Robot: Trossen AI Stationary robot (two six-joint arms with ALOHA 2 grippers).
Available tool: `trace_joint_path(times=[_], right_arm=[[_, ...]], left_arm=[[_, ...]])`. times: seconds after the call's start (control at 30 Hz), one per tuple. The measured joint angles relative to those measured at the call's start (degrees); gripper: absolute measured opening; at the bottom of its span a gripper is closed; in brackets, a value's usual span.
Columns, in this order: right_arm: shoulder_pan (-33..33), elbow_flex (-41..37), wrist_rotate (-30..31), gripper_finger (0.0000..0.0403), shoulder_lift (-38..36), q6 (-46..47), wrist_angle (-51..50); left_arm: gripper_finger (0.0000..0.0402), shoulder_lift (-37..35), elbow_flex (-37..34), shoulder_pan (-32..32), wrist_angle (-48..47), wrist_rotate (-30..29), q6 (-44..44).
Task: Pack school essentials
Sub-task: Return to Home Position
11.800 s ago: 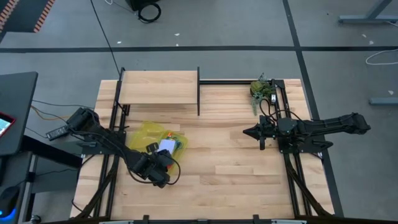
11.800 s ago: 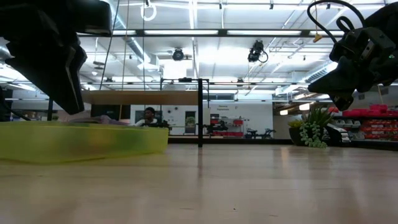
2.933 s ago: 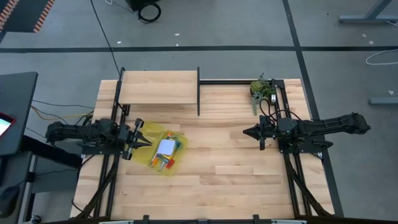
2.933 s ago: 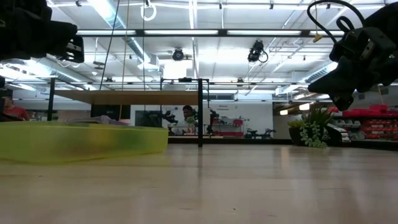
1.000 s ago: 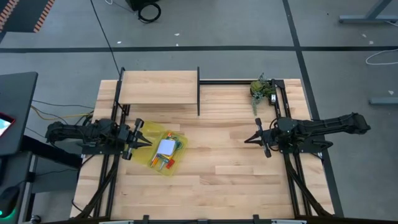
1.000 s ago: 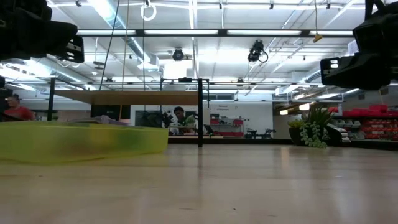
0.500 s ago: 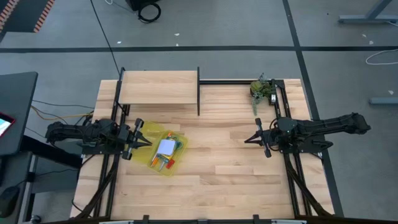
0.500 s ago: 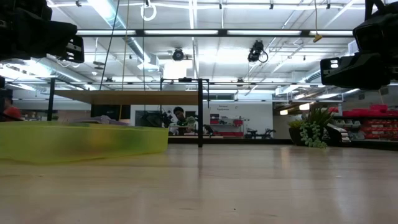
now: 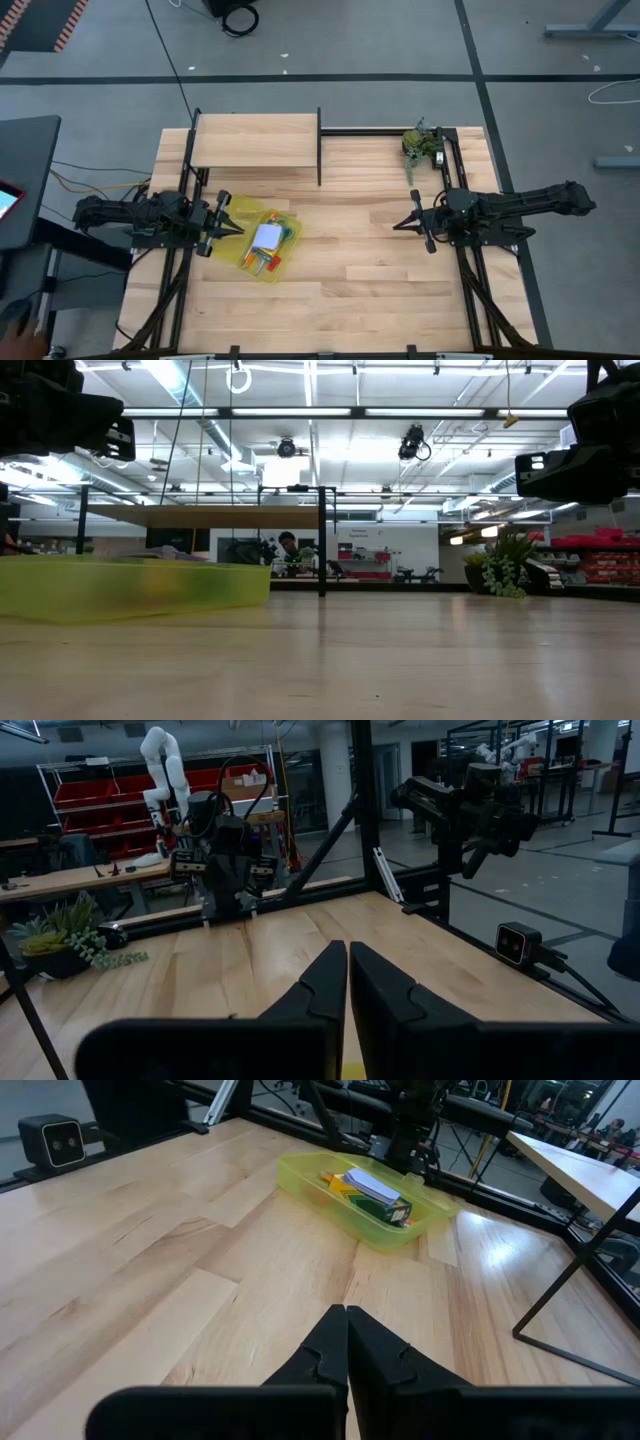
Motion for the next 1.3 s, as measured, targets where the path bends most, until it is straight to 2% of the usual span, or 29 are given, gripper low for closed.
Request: trace_joint_path(times=[0.3,0.63,1.0,1.3], right_arm=[[0.0,0.0,0.0,0.001,0.0,0.0,0.0],[0.0,0.0,0.0,0.001,0.0,0.0,0.0],[0.0,0.0,0.0,0.001,0.0,0.0,0.0],[0.0,0.0,0.0,0.001,0.0,0.0,0.0]], left_arm=[[0.0036,0.0,0.0,0.0,0.0,0.0,0.0],[0.0023,0.0,0.0,0.0,0.0,0.0,0.0],[0.0036,0.0,0.0,0.0,0.0,0.0,0.0],[0.0023,0.0,0.0,0.0,0.0,0.0,0.0]])
